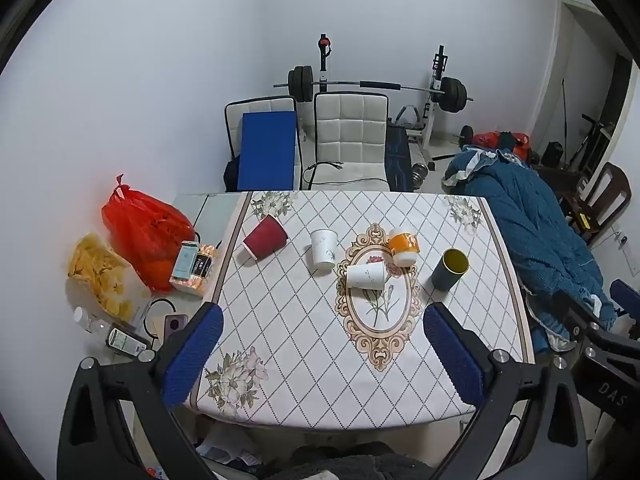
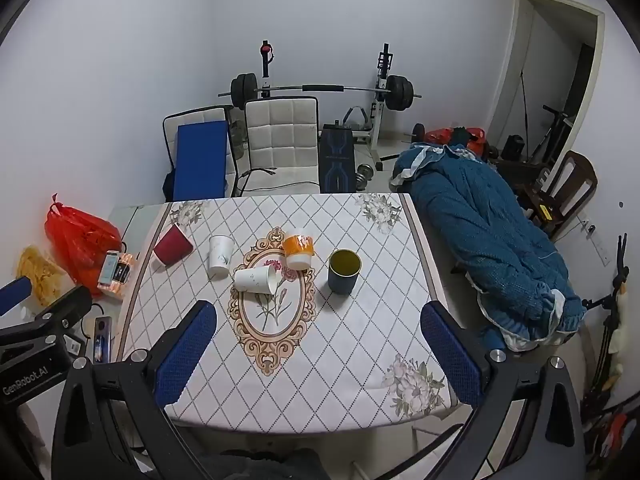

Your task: Flip cup upside down

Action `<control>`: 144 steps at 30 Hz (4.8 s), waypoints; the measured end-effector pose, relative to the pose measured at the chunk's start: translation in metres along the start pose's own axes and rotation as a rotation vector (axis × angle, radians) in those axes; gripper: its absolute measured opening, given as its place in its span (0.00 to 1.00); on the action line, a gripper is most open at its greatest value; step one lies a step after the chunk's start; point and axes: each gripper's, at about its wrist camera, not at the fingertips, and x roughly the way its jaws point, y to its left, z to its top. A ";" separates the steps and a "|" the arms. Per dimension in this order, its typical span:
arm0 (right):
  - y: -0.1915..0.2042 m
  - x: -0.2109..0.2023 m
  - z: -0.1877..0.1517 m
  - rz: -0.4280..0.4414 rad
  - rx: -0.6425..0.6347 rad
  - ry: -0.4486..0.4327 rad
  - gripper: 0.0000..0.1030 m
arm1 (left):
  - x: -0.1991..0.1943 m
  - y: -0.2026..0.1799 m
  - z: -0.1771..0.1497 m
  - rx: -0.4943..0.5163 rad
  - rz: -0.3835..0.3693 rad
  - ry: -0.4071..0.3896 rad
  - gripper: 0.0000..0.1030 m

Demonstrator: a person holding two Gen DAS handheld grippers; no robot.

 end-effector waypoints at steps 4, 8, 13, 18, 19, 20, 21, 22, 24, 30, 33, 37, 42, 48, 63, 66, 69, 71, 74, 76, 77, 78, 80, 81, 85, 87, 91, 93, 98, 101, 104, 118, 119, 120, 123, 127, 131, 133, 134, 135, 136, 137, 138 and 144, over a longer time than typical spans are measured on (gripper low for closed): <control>-0.001 0.000 0.000 0.006 -0.002 -0.001 1.00 | 0.002 -0.002 0.000 0.003 -0.007 -0.003 1.00; 0.002 0.002 0.000 -0.007 -0.014 -0.006 1.00 | 0.001 0.001 0.000 -0.016 -0.024 -0.010 1.00; 0.003 0.002 0.002 -0.008 -0.011 -0.008 1.00 | 0.001 0.002 0.002 -0.015 -0.022 -0.013 1.00; -0.002 -0.001 0.002 0.001 -0.006 -0.010 1.00 | -0.001 0.005 0.000 -0.015 -0.023 -0.014 1.00; -0.002 -0.001 0.002 0.002 -0.006 -0.011 1.00 | -0.001 0.004 0.001 -0.016 -0.022 -0.015 1.00; -0.003 -0.002 0.003 0.002 -0.005 -0.011 1.00 | -0.004 0.003 0.001 -0.016 -0.020 -0.017 1.00; -0.003 -0.002 0.004 0.003 -0.004 -0.013 1.00 | -0.004 0.004 0.002 -0.017 -0.020 -0.017 1.00; 0.000 -0.003 0.006 0.001 -0.001 -0.014 1.00 | -0.004 0.005 0.003 -0.018 -0.021 -0.019 1.00; 0.002 -0.006 0.007 -0.001 0.002 -0.018 1.00 | -0.006 0.003 0.005 -0.013 -0.017 -0.022 1.00; 0.001 -0.007 0.008 0.004 0.007 -0.019 1.00 | -0.013 0.003 0.007 -0.014 -0.019 -0.024 1.00; 0.001 -0.009 0.010 0.003 0.006 -0.020 1.00 | -0.014 0.002 0.007 -0.012 -0.017 -0.020 1.00; 0.000 -0.011 0.010 0.005 0.007 -0.021 1.00 | -0.013 -0.001 0.007 -0.008 -0.016 -0.020 1.00; 0.000 -0.010 0.010 0.004 0.006 -0.022 1.00 | -0.013 -0.001 0.005 -0.010 -0.015 -0.020 1.00; 0.000 -0.013 0.012 0.015 0.005 -0.017 1.00 | -0.013 -0.001 0.005 -0.008 -0.014 -0.022 1.00; 0.000 -0.010 0.012 0.018 0.015 -0.019 1.00 | -0.012 -0.002 0.004 -0.009 -0.018 -0.022 1.00; 0.000 -0.010 0.013 0.016 0.016 -0.023 1.00 | -0.013 -0.002 0.004 -0.008 -0.018 -0.021 1.00; -0.001 -0.011 0.011 0.018 0.017 -0.023 1.00 | -0.013 -0.002 0.004 -0.009 -0.016 -0.023 1.00; -0.002 -0.011 0.010 0.018 0.017 -0.024 1.00 | -0.013 -0.002 0.004 -0.009 -0.018 -0.022 1.00; -0.001 -0.011 0.010 0.017 0.016 -0.024 1.00 | -0.013 -0.002 0.004 -0.010 -0.018 -0.021 1.00; -0.002 -0.011 0.011 0.019 0.019 -0.024 1.00 | -0.015 -0.004 0.005 -0.010 -0.018 -0.019 1.00; -0.001 -0.011 0.010 0.018 0.017 -0.024 1.00 | -0.015 -0.004 0.005 -0.009 -0.018 -0.019 1.00; -0.002 -0.011 0.010 0.017 0.016 -0.025 1.00 | -0.015 -0.005 0.005 -0.007 -0.018 -0.019 1.00; -0.003 -0.012 0.010 0.017 0.021 -0.027 1.00 | -0.015 -0.006 0.005 -0.006 -0.019 -0.020 1.00; -0.004 -0.013 0.008 0.018 0.023 -0.028 1.00 | -0.016 -0.006 0.005 -0.006 -0.018 -0.020 1.00; -0.004 -0.013 0.009 0.019 0.022 -0.029 1.00 | -0.015 -0.007 0.006 -0.006 -0.018 -0.020 1.00; -0.006 -0.014 0.008 0.020 0.024 -0.029 1.00 | -0.015 -0.008 0.006 -0.006 -0.019 -0.019 1.00; -0.006 -0.014 0.007 0.019 0.024 -0.028 1.00 | -0.013 -0.013 0.006 -0.003 -0.020 -0.014 1.00; -0.006 -0.014 0.007 0.021 0.024 -0.024 1.00 | -0.012 -0.015 0.006 -0.005 -0.019 -0.013 1.00; -0.009 -0.007 0.006 0.017 0.022 -0.006 1.00 | 0.003 -0.021 0.000 -0.007 -0.004 0.016 1.00; -0.013 0.008 0.004 0.009 0.020 0.027 1.00 | 0.020 -0.025 -0.004 -0.011 0.011 0.047 1.00; -0.023 0.036 -0.003 -0.003 0.020 0.079 1.00 | 0.043 -0.030 -0.011 -0.014 0.025 0.094 1.00; -0.062 0.197 -0.086 -0.027 -0.028 0.409 1.00 | 0.155 -0.044 -0.048 -0.038 0.076 0.313 1.00; -0.063 0.206 -0.092 -0.030 -0.032 0.426 1.00 | 0.166 -0.045 -0.052 -0.040 0.079 0.336 1.00; -0.065 0.215 -0.097 -0.031 -0.034 0.443 1.00 | 0.172 -0.046 -0.054 -0.040 0.081 0.350 1.00; -0.070 0.242 -0.109 -0.038 -0.027 0.500 1.00 | 0.193 -0.048 -0.057 -0.028 0.099 0.374 1.00; -0.075 0.277 -0.120 -0.047 -0.012 0.564 1.00 | 0.219 -0.050 -0.053 -0.012 0.114 0.397 1.00; -0.078 0.308 -0.123 -0.060 0.005 0.619 1.00 | 0.249 -0.053 -0.043 0.011 0.110 0.424 1.00; -0.079 0.322 -0.123 -0.076 0.013 0.637 1.00 | 0.261 -0.054 -0.036 0.023 0.106 0.431 1.00; -0.080 0.327 -0.123 -0.081 0.020 0.646 1.00 | 0.268 -0.055 -0.031 0.036 0.108 0.433 1.00; -0.080 0.332 -0.123 -0.085 0.029 0.654 1.00 | 0.275 -0.057 -0.027 0.044 0.107 0.436 1.00; -0.080 0.339 -0.123 -0.091 0.037 0.663 1.00 | 0.282 -0.058 -0.022 0.054 0.103 0.440 1.00; -0.080 0.345 -0.122 -0.098 0.042 0.672 1.00 | 0.287 -0.059 -0.018 0.059 0.100 0.442 1.00; -0.079 0.351 -0.121 -0.103 0.047 0.678 1.00 | 0.294 -0.060 -0.013 0.070 0.099 0.442 1.00; -0.074 0.381 -0.112 -0.121 0.082 0.710 1.00 | 0.330 -0.070 0.015 0.135 0.084 0.446 1.00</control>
